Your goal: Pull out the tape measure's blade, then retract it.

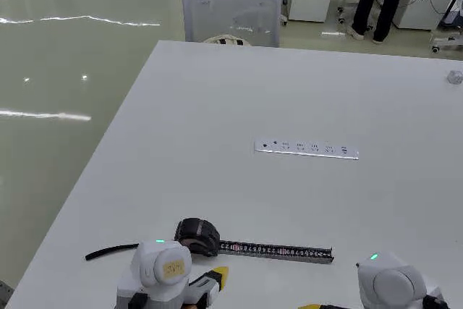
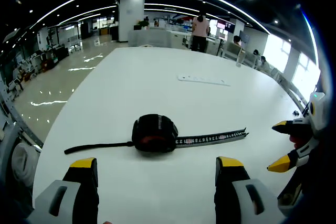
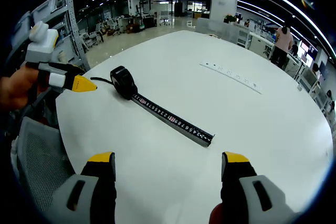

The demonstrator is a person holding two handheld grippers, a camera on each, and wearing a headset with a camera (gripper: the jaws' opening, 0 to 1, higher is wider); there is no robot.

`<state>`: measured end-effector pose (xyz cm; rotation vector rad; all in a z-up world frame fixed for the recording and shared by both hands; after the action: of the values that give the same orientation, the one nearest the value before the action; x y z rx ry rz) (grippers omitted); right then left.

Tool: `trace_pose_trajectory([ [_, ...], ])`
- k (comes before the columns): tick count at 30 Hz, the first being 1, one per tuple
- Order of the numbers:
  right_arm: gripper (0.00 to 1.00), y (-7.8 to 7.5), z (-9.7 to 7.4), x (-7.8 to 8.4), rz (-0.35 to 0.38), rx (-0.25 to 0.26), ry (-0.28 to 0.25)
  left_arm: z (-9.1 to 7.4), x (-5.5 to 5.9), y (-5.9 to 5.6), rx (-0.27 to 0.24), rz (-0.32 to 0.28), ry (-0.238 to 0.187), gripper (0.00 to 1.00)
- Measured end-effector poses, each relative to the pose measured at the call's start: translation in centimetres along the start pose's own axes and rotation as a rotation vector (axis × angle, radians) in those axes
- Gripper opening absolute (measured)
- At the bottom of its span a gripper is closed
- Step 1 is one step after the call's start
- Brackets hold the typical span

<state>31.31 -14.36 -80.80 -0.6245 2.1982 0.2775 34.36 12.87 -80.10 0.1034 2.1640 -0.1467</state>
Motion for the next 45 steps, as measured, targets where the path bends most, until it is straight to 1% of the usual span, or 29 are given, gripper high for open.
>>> trace_pose_trajectory([
  [15,0.84,-1.0,1.9,-0.4,-0.066,-0.042,0.027,2.0,0.2,-0.3,-0.002,-0.013,0.014,0.87],
  [25,0.83,-2.2,3.0,0.0,-0.128,-0.061,0.050,3.2,0.3,-0.4,-0.005,-0.007,0.014,0.85],
  [33,0.82,-2.7,4.0,0.6,-0.185,-0.097,0.081,4.2,0.3,-0.6,-0.006,-0.018,0.021,0.84],
  [39,0.80,-3.1,4.4,0.5,-0.216,-0.116,0.088,4.8,0.5,-0.7,-0.009,-0.020,0.025,0.84],
  [45,0.79,-3.7,4.8,0.5,-0.264,-0.151,0.106,5.3,0.6,-0.9,-0.008,-0.020,0.023,0.83],
])
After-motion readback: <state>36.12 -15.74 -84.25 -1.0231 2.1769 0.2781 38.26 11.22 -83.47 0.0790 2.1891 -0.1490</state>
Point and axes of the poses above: the centre of the closed fingertips' face, and the gripper's own axes: z roughly forward along the fingers, y roughly to its left, x roughly out of its underside, the point moved 5 cm from there along -z, roughly backward along the fingers, and after that the axes turned 9 degrees about -y, right-handed, at the moved point
